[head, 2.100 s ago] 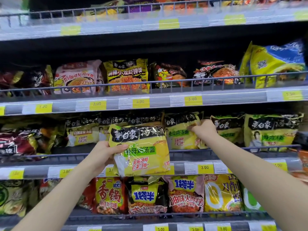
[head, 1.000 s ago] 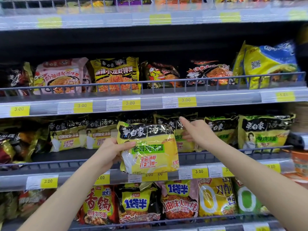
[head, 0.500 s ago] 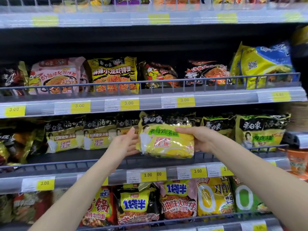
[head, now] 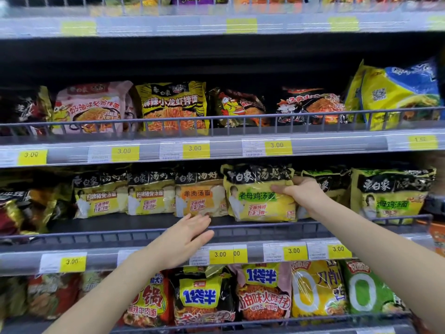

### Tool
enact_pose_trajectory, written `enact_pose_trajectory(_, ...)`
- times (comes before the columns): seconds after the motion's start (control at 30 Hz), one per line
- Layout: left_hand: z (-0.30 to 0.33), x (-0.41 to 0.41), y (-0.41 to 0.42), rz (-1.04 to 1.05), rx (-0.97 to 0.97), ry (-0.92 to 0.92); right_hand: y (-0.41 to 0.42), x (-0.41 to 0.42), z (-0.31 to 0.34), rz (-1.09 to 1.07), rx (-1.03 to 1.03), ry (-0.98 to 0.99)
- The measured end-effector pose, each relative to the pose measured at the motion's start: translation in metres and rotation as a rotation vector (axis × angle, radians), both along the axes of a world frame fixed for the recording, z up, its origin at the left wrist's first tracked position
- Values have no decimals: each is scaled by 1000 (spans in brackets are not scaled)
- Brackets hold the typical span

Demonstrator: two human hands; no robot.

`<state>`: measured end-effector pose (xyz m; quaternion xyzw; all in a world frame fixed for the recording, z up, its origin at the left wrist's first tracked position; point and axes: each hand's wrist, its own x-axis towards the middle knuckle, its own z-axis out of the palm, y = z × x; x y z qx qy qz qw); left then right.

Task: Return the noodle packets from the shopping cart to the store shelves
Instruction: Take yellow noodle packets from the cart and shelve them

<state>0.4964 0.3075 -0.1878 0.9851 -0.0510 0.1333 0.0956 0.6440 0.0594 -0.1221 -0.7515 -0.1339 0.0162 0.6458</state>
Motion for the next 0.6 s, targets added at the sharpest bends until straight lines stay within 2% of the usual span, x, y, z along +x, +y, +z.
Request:
enact_pose_trajectory(0.27,-3,6,5,6,7,-25,-9,6,-12,10,-190,1)
enact_pose_trajectory(0.43,-4,5,5,-1,11,-33,-11,8,-2,5,-458,-66)
enact_pose_trajectory(0.6,-3,3,2,-19,14,-35,-9,6,2,-129,-733,-158)
